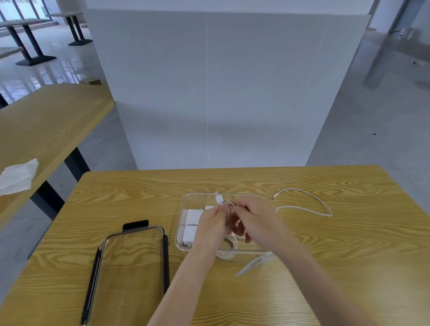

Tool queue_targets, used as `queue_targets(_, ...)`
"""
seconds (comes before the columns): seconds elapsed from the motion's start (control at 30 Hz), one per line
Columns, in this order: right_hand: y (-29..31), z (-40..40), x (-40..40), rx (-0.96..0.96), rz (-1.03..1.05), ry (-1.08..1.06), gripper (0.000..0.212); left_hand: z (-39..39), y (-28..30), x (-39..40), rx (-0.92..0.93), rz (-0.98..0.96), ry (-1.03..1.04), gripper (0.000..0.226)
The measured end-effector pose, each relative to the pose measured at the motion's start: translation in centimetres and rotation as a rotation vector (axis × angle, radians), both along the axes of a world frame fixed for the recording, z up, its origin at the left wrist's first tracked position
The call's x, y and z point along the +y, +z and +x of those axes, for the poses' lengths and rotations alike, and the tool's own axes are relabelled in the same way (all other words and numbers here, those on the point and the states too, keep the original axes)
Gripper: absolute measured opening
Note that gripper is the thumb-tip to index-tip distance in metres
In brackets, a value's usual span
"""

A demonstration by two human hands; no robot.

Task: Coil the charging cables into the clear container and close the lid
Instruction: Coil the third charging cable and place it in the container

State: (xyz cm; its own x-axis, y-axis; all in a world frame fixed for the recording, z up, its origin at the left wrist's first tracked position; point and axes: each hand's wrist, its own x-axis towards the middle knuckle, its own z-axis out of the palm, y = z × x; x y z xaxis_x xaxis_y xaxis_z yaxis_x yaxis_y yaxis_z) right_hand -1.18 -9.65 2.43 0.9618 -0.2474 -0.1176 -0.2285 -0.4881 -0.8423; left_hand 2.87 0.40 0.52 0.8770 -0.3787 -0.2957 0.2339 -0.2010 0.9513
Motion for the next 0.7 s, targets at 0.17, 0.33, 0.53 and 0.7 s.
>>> queue_targets(0.17,-1.7,-2.2,2.5,-0.119,-0.076,0.037,0.023,1.4,0.0,0.5,0.212,-0.173,0.122,0.036)
queue_targets(0.33,-4.5,-2.3,2.9,-0.053,0.083,0.130,0.031,1.9,1.1,1.3,0.337,-0.507,0.093,0.037)
queue_targets(0.53,-7.3,-2.1,0.4,0.120,0.394,0.266,0.078,1.5,2.9,2.2,0.395,-0.616,-0.107,0.038)
queue_targets(0.7,-8.2,-0.8,-2.2,0.284,0.209,0.140,0.059,0.7,3.4,2.8,0.271,-0.461,-0.267,0.039)
